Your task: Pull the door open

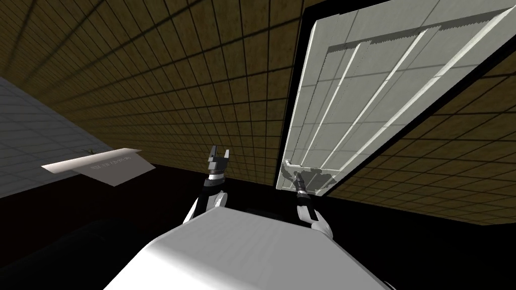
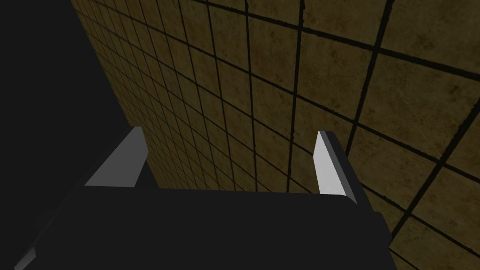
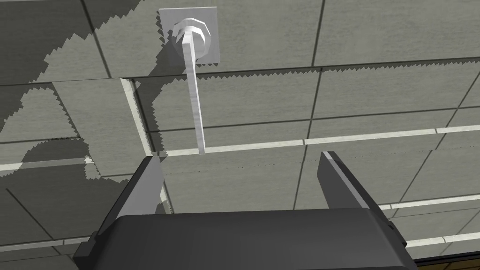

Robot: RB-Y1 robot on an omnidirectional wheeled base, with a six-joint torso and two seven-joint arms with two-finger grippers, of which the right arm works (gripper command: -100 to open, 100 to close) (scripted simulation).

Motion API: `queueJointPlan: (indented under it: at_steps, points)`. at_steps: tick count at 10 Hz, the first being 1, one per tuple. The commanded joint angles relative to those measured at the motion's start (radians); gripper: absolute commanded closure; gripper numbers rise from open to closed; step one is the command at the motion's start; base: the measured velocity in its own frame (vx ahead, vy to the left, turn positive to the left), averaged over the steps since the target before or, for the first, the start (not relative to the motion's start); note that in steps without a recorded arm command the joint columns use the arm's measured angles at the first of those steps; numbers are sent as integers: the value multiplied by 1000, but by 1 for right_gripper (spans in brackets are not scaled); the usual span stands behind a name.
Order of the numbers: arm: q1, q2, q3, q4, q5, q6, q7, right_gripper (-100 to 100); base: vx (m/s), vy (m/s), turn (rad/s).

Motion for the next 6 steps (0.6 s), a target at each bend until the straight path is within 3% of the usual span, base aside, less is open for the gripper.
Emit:
queueJointPlan:
  at_steps: [1,5,6]
  points:
    - [-14,-3,0,49,0,-17,-1,-100,53,-59,114]
    - [-44,-9,0,134,-1,-38,-1,-100,47,-54,93]
    - [-44,-9,0,134,-1,-38,-1,-100,19,-28,26]
